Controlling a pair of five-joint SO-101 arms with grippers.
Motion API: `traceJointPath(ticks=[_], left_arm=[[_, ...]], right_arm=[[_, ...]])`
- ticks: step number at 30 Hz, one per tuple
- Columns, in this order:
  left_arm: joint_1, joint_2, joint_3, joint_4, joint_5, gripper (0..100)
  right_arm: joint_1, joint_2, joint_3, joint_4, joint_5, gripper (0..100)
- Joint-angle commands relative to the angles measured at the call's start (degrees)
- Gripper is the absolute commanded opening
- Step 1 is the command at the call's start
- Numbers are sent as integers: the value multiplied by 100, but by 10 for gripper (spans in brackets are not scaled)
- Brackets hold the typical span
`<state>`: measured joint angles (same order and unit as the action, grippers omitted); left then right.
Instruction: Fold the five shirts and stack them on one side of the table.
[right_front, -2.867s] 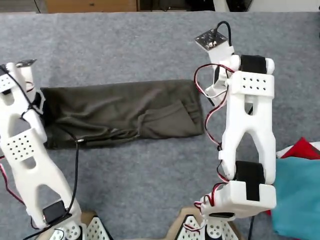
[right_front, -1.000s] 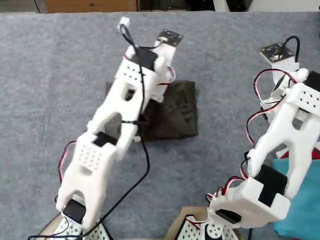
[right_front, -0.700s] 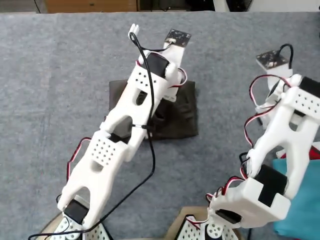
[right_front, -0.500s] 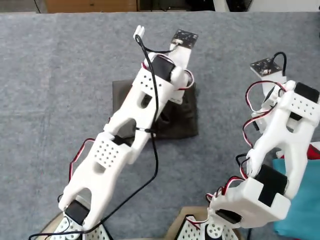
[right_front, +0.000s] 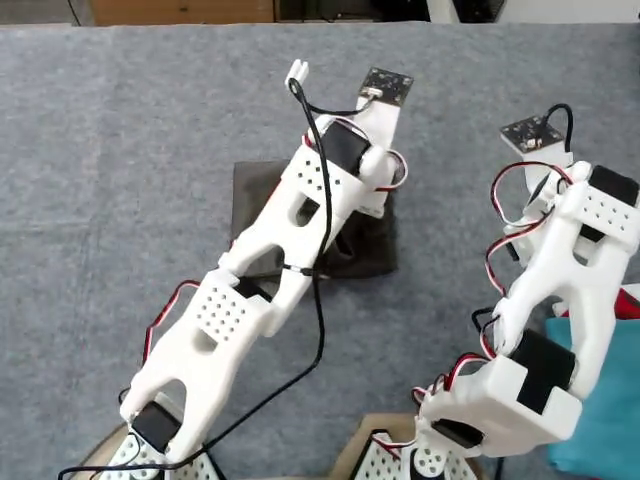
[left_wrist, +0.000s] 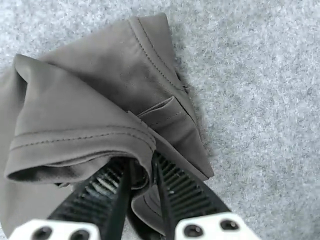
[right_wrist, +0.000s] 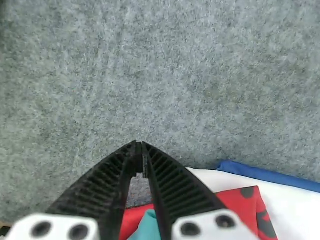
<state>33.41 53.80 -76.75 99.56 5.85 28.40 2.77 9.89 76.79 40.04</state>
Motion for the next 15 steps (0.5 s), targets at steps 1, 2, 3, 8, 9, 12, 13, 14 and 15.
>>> traceJointPath(ticks=[1,2,3,8,9,12,13,14,15], left_arm=[[53,-92,-281,-79,35,19],[53,-92,-290,-79,35,19],[53,-84,-290,-88,35,19],[53,-40,-290,-97,35,34],[44,-40,-290,-97,35,57],[35,-66,-290,-97,53,171],[35,-84,-290,-97,123,206],[26,-92,-299,-97,220,233],[9,-92,-299,-97,299,243]], right_arm=[[110,-382,13,-44,18,7],[101,-382,13,-44,18,7],[101,-382,13,-44,18,7],[101,-382,13,-44,18,7],[101,-382,13,-44,18,7],[101,-382,13,-44,18,7],[101,-382,13,-44,18,7],[101,-382,13,-44,18,7],[101,-382,13,-44,18,7]])
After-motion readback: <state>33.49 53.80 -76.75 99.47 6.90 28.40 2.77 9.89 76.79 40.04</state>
